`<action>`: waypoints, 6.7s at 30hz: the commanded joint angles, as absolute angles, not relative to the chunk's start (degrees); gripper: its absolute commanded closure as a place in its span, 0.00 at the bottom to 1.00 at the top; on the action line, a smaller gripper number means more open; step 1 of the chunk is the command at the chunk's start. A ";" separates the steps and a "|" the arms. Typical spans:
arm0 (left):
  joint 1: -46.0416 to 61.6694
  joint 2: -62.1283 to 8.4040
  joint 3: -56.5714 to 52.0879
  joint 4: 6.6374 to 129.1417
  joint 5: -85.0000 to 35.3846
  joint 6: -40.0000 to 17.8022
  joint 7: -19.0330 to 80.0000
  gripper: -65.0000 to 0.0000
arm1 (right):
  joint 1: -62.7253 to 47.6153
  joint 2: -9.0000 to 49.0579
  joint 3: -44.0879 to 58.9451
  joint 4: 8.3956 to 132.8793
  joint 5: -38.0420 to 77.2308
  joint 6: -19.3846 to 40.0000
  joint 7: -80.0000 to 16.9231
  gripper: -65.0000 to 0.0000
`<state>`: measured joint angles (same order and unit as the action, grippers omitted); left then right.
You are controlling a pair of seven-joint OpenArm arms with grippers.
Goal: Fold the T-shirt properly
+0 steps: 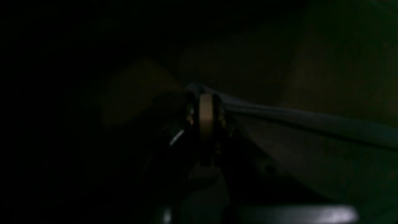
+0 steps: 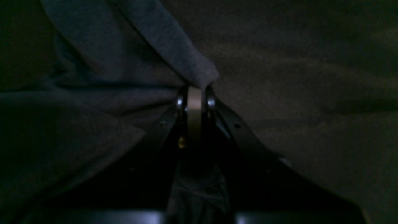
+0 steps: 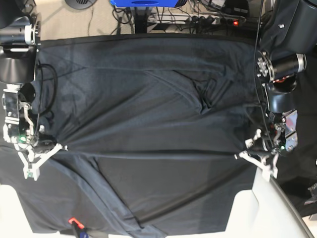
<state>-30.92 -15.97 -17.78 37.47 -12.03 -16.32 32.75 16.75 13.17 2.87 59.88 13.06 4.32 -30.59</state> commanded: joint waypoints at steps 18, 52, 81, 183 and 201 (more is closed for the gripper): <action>-29.23 -16.31 -24.40 48.04 -12.35 -16.31 38.11 1.00 | 22.99 14.11 -3.30 45.76 12.70 4.09 -15.69 1.00; -14.11 -14.20 -23.96 68.62 -12.35 -16.40 47.69 1.00 | 20.44 19.30 -16.22 53.14 12.70 3.65 -16.75 1.00; 9.54 -17.63 -24.31 90.07 -28.00 -16.40 54.20 1.00 | 1.01 19.21 -4.35 80.75 12.79 3.82 -41.27 1.00; 2.86 -10.15 -23.25 82.15 -13.32 -16.13 47.16 1.00 | 1.89 12.79 15.16 73.27 12.88 4.09 -37.05 1.00; 2.77 -10.15 -23.16 75.21 -6.99 -16.13 43.82 1.00 | 3.21 16.48 15.16 60.53 12.79 4.09 -28.00 1.00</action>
<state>3.18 -9.52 -23.05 74.50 -7.60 -16.34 43.97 2.20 15.42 14.92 59.99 12.99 4.29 -28.42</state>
